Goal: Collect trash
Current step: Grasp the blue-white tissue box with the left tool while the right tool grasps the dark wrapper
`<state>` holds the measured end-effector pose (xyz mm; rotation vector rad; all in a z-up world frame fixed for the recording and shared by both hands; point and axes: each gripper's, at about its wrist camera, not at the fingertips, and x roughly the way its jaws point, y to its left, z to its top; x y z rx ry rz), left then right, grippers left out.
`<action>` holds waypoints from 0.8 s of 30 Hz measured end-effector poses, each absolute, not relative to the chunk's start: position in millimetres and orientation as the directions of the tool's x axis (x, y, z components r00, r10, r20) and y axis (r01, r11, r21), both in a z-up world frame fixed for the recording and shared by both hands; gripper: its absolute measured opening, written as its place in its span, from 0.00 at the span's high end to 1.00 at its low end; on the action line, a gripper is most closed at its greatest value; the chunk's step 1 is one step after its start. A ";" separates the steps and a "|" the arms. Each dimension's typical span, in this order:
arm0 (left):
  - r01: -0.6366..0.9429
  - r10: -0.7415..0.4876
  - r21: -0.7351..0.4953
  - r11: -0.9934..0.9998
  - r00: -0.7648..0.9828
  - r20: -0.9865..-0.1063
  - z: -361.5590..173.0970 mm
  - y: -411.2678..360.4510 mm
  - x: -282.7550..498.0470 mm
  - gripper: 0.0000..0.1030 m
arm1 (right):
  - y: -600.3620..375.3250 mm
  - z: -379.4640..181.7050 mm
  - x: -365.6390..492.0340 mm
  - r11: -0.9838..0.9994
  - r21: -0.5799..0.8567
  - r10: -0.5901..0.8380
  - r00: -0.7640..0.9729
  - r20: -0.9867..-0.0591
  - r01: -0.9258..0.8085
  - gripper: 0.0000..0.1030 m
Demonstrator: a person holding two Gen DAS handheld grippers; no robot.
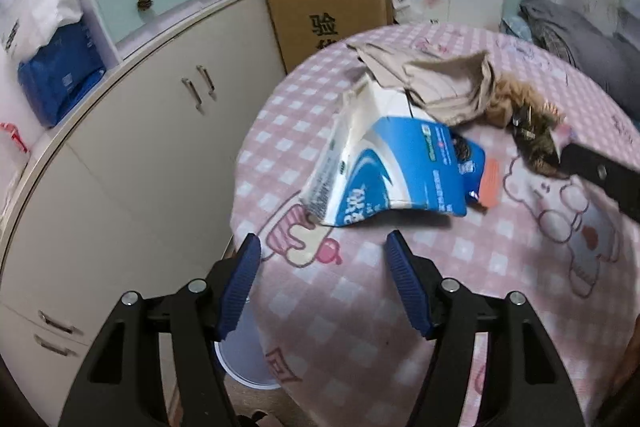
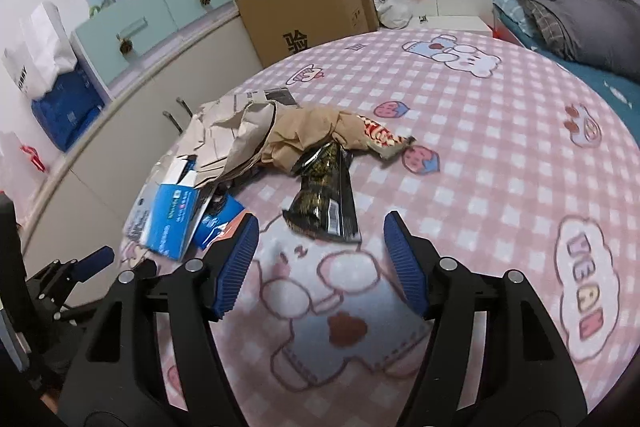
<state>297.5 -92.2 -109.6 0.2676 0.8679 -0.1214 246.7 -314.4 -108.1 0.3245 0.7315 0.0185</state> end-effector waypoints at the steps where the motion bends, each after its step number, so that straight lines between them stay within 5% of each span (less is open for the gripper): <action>1: 0.219 0.013 0.206 0.954 0.654 -0.757 -110.1 -96.4 298.6 0.38 | -313.5 -109.6 253.1 0.954 0.286 0.128 0.733 -0.668 0.094 0.37; 6: 0.230 0.076 0.337 0.913 0.716 -0.694 -106.8 -117.9 300.8 0.38 | -313.7 -117.5 276.0 0.965 0.238 0.103 0.682 -0.724 0.107 0.39; 10: 0.267 0.081 0.411 0.872 0.748 -0.659 -110.4 -137.3 304.6 0.38 | -310.1 -118.7 280.0 0.972 0.221 0.106 0.676 -0.729 0.086 0.62; 12: 0.266 0.095 0.435 0.860 0.755 -0.648 -113.6 -142.3 306.6 0.44 | -307.8 -118.9 278.6 0.972 0.224 0.119 0.677 -0.726 0.069 0.66; 13: 0.270 0.092 0.434 0.860 0.754 -0.651 -115.5 -143.0 309.0 0.55 | -307.3 -118.1 278.2 0.972 0.224 0.120 0.678 -0.725 0.067 0.68; 14: 0.269 0.092 0.428 0.863 0.749 -0.657 -116.4 -141.3 311.6 0.65 | -307.0 -117.2 276.7 0.972 0.226 0.124 0.681 -0.722 0.063 0.70; 24: 0.222 -0.085 0.116 0.968 0.725 -0.683 -86.8 -79.9 292.1 0.71 | -306.5 -107.3 239.9 0.954 0.296 0.171 0.729 -0.663 0.046 0.78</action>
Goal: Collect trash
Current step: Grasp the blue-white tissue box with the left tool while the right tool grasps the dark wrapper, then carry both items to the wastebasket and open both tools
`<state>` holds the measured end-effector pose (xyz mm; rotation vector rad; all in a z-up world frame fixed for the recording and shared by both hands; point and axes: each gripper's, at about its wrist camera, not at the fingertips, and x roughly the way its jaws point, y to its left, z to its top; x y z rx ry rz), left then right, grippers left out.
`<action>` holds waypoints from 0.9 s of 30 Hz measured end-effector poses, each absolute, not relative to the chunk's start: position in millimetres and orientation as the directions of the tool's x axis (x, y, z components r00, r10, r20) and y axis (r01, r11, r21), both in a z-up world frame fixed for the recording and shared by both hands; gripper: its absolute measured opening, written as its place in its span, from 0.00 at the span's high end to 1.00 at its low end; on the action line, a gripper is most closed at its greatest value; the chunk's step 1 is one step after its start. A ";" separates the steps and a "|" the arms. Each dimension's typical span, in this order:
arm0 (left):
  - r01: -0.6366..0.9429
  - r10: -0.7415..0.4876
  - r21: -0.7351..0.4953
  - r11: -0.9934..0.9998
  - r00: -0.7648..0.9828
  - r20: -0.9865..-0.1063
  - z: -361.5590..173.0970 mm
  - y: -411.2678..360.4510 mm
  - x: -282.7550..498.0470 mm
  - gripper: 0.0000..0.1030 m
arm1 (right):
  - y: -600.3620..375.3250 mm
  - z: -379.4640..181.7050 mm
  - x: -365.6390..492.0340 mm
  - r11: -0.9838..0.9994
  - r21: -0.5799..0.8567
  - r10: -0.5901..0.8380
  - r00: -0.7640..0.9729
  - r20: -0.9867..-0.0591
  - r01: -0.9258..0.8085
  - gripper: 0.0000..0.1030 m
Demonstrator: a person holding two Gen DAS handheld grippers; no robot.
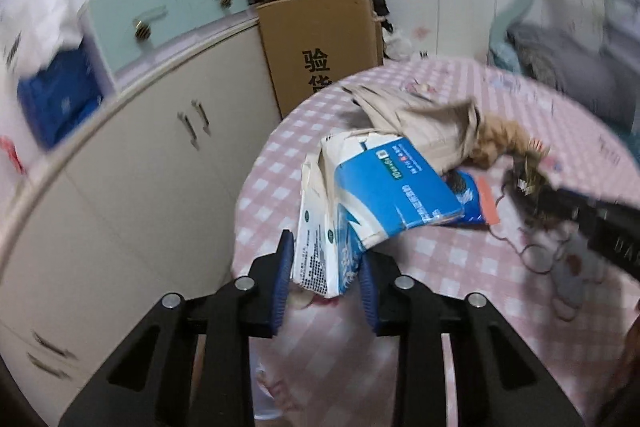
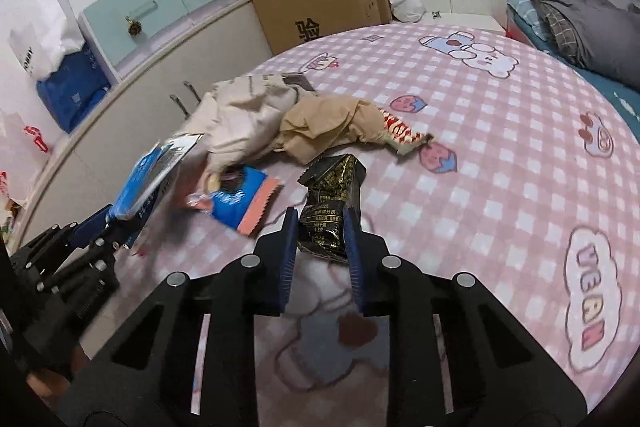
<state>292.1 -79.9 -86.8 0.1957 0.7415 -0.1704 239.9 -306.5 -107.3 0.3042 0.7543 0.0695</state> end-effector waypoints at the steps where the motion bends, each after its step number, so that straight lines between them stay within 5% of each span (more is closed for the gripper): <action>1: 0.216 -0.101 0.084 0.973 0.721 -0.686 -83.8 -72.0 288.6 0.71 | -305.1 -105.4 233.7 0.948 0.316 0.190 0.732 -0.654 0.036 0.78; 14: 0.116 -0.125 -0.057 0.992 0.746 -0.654 -57.5 -2.6 237.1 0.71 | -224.0 -58.7 190.1 0.943 0.307 0.292 0.770 -0.568 -0.131 0.78; 27: -0.141 -0.001 -0.118 0.983 0.638 -0.770 -107.3 132.5 222.2 0.71 | -66.1 -89.0 194.1 0.855 0.310 0.515 0.610 -0.602 -0.415 0.78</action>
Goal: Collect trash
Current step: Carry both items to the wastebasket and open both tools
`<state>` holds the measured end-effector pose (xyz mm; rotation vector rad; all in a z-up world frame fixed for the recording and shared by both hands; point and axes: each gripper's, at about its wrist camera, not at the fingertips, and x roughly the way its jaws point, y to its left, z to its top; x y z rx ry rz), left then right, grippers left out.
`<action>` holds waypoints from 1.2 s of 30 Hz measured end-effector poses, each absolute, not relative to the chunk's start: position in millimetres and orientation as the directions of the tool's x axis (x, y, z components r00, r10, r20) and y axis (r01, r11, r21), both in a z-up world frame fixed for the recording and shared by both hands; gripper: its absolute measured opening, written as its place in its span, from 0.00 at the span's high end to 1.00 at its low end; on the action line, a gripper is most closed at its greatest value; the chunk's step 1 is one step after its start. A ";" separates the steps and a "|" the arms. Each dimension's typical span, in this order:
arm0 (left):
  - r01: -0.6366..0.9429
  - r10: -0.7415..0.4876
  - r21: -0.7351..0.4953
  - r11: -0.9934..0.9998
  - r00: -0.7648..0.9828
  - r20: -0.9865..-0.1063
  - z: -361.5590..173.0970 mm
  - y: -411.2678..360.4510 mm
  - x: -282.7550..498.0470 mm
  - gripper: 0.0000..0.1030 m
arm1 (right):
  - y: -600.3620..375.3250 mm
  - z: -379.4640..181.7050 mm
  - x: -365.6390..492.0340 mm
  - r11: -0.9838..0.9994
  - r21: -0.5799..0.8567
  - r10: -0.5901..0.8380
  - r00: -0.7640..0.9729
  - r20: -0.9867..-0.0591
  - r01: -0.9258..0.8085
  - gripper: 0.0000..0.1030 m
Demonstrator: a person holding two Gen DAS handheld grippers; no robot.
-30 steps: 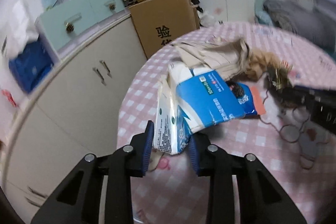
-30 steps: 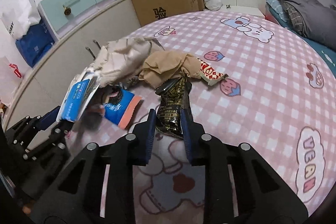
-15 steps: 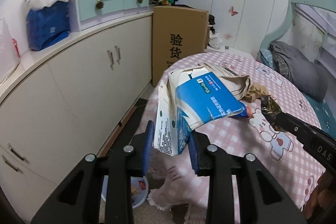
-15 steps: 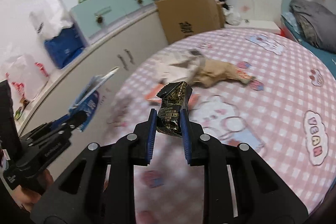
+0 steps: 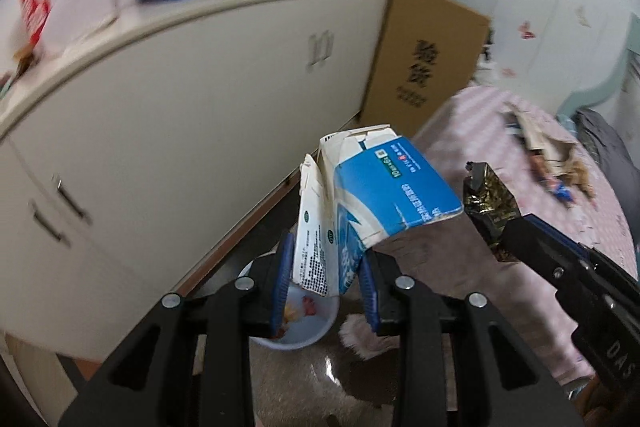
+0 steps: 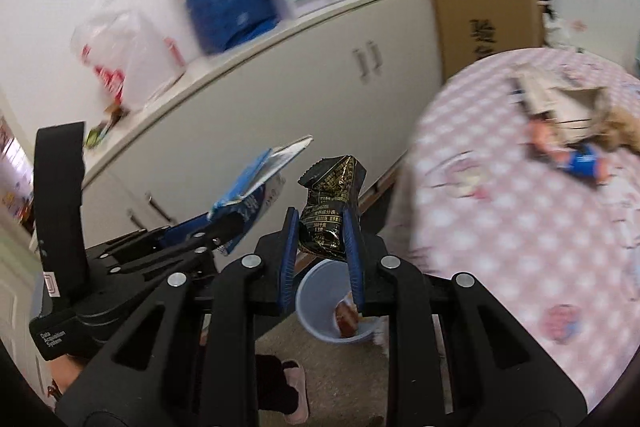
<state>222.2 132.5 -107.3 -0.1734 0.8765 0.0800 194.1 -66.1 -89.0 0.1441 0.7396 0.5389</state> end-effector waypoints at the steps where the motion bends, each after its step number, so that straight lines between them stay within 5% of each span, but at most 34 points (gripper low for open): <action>1: -0.155 0.000 -0.123 0.980 0.623 -0.782 -114.4 141.5 223.6 0.71 | -53.5 -94.9 196.5 0.849 0.308 0.523 0.594 -0.612 -0.430 0.78; 10: -0.229 -0.080 -0.217 0.949 0.491 -0.868 -181.0 186.5 245.0 0.68 | 4.0 -138.8 218.5 0.845 0.259 0.503 0.531 -0.682 -0.469 0.78; 16: -0.272 -0.122 -0.262 0.926 0.442 -0.889 -202.9 194.6 257.5 0.47 | 4.1 -155.7 233.1 0.857 0.260 0.482 0.515 -0.709 -0.444 0.78; 36: -0.305 -0.035 -0.214 0.928 0.501 -0.865 -177.5 196.5 247.4 0.42 | 5.8 -156.6 232.8 0.844 0.283 0.509 0.514 -0.691 -0.456 0.77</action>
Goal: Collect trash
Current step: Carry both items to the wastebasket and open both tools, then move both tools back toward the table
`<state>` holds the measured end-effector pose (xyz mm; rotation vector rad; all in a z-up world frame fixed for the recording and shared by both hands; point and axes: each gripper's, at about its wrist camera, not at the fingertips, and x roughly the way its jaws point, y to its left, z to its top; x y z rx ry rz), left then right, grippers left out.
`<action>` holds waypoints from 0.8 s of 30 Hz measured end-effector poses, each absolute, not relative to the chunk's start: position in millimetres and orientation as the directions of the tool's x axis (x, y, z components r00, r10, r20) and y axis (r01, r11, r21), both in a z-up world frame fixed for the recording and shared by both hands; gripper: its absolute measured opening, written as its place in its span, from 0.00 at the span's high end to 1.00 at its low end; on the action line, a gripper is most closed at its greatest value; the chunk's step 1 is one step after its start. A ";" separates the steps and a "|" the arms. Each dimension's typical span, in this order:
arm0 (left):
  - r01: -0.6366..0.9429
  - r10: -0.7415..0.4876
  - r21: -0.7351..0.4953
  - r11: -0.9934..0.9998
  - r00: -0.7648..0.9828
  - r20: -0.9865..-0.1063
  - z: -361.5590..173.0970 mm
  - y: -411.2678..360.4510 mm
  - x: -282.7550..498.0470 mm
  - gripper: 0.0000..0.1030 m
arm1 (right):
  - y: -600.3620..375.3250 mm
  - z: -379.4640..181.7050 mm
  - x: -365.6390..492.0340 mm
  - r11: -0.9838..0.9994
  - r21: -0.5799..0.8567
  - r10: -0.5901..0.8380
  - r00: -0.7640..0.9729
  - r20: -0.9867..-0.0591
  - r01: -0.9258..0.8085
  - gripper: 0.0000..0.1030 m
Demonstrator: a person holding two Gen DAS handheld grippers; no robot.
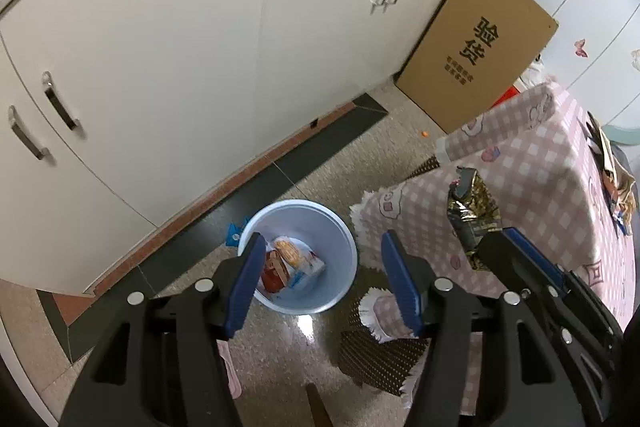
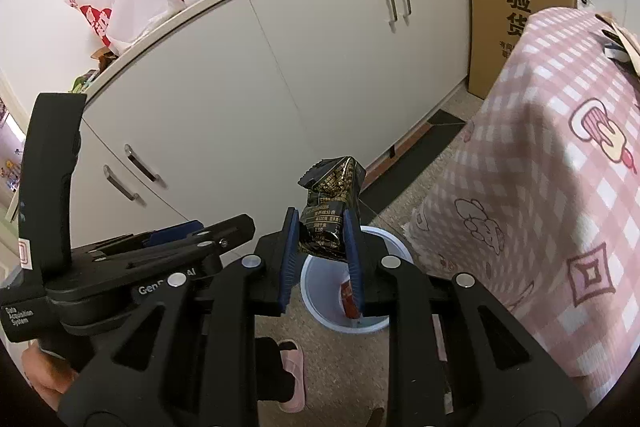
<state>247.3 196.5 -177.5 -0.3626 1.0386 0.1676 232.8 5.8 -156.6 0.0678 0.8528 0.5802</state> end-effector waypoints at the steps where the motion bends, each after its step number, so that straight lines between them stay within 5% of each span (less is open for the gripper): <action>1: -0.311 -0.024 -0.209 0.927 0.507 -0.862 -175.7 198.1 246.3 0.42 | 7.4 -155.7 233.1 0.841 0.287 0.515 0.516 -0.684 -0.459 0.75; 3: -0.325 -0.006 -0.203 0.924 0.516 -0.856 -172.0 201.4 244.5 0.42 | 9.9 -153.9 234.0 0.838 0.291 0.523 0.532 -0.666 -0.461 0.72; 6: -0.360 0.043 -0.179 0.916 0.530 -0.847 -164.5 207.7 241.5 0.40 | 11.7 -152.4 235.6 0.843 0.286 0.520 0.555 -0.649 -0.455 0.53; 24: -0.293 0.042 -0.178 0.939 0.614 -0.788 -110.6 174.0 222.6 0.38 | -35.8 -106.0 205.4 0.861 0.296 0.507 0.640 -0.577 -0.415 0.51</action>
